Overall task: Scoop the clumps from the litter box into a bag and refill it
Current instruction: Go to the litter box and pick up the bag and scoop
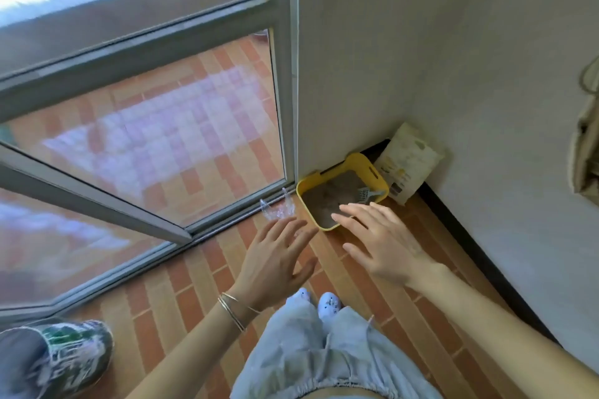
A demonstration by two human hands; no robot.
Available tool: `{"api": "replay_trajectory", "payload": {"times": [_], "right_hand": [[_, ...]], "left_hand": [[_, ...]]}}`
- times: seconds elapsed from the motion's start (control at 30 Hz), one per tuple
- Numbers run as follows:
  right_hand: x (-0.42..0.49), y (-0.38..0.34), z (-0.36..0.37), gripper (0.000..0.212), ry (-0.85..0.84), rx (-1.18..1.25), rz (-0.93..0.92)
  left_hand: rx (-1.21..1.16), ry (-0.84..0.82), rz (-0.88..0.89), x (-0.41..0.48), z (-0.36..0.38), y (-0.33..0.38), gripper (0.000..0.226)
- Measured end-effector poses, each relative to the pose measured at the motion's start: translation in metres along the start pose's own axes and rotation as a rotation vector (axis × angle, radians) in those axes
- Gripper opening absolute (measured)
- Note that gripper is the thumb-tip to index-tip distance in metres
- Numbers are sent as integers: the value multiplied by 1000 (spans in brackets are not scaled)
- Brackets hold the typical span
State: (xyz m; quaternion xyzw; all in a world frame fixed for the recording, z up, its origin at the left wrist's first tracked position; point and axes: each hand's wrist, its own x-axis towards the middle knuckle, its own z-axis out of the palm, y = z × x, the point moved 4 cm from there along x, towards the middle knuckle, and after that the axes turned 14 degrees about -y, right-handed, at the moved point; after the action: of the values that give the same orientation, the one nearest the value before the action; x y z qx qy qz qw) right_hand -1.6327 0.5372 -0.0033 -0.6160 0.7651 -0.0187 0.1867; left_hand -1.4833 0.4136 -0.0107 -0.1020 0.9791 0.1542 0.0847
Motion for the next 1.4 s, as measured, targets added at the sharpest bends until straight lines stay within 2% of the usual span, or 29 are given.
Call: {"api": "replay_trajectory", "payload": {"times": [0.23,0.47,0.7,0.93,1.17,1.4], "right_hand": [[9,2,9,46,23,47,-18],[24,21,11,47,-45,-11,-123],[59,70,0,47,-121,-120,-432],[90,156,-2,47,-242,-226,-564],[112,168,50,47,-305,-242,-681],[169,196,174,47,-270,-173,-657]], "left_hand": [[34,-45,-46,5,17,-20,46],[26,29,-104,9,24,-10,47],[8,146,-343,54,32,18,46],[-44,161,-550,107,51,46,45],[-104,148,-647,127,98,36,47],[-158,150,-654,164,227,-25,45]]}}
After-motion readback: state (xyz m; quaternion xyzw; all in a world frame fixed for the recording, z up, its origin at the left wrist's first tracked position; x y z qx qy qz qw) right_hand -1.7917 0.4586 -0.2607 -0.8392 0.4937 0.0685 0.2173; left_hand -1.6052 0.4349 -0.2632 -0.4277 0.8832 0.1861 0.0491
